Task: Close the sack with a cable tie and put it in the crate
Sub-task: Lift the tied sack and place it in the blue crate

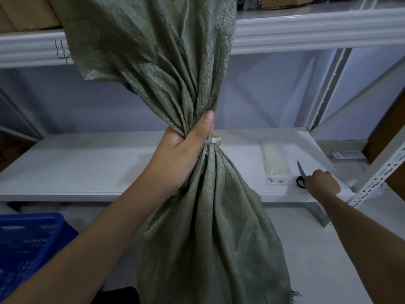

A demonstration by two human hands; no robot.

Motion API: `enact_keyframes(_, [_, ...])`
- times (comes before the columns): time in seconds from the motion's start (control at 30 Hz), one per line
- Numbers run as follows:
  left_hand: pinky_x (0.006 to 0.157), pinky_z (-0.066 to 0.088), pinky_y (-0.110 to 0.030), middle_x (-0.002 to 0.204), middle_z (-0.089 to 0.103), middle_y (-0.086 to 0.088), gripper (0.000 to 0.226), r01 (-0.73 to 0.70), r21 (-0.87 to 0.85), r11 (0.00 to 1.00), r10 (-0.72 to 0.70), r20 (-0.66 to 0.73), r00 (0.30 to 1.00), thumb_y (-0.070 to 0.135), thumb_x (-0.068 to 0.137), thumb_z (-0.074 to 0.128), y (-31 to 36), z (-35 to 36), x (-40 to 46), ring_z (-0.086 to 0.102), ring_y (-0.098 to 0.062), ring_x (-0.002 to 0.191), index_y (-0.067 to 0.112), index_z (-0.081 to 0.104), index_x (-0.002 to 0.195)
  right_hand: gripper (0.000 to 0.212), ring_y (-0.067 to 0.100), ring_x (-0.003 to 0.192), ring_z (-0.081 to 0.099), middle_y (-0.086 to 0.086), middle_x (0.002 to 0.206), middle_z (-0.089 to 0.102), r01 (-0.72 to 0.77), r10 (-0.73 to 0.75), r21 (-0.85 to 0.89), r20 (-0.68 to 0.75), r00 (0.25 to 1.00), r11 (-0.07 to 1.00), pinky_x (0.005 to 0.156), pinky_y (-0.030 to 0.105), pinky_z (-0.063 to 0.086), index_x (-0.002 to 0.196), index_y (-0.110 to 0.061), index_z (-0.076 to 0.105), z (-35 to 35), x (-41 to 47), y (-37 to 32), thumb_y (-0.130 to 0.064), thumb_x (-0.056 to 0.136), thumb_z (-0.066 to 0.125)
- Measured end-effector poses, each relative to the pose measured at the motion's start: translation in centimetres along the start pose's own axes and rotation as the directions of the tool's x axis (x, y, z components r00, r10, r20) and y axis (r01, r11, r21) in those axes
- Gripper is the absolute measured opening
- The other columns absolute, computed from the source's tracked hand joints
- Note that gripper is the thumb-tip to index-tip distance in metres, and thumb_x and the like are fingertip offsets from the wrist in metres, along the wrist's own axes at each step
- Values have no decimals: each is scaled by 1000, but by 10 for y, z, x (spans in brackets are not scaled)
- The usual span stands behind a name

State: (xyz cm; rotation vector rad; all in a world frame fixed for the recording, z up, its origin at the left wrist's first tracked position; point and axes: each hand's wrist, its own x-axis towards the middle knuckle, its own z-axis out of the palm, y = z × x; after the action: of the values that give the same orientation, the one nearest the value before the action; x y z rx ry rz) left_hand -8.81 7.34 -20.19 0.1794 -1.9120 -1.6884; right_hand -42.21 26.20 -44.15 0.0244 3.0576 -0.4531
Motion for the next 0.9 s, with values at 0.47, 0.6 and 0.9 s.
enact_keyframes(0.47, [71, 48, -15, 83, 66, 5, 38, 2, 52, 999, -2, -9, 1000, 37, 93, 50, 8, -7, -13, 64, 1, 72, 6, 61, 110, 29, 29, 53, 48, 21, 63, 59, 482, -467, 116, -138, 874, 868, 50, 32, 36, 70, 7, 56, -108, -80, -54, -10, 92, 46])
enact_keyframes(0.6, [71, 47, -10, 81, 69, 15, 10, 6, 34, 999, -7, 29, 1000, 26, 90, 58, 16, -7, -19, 66, 6, 78, 19, 65, 91, 21, 16, 66, 60, 6, 83, 70, 679, -660, 199, -159, 734, 707, 58, 27, 44, 88, -5, 68, -149, -143, -67, -19, 94, 53])
enact_keyframes(0.9, [88, 52, -33, 93, 69, 2, 37, -30, 183, 983, 17, 69, 997, 43, 74, 66, 14, -7, -30, 66, -12, 94, 16, 63, 99, 49, 4, 103, 62, -13, 110, 66, 573, -799, 645, 99, 593, 505, 88, 28, 50, 111, -31, 62, -200, -270, -58, -66, 79, 52])
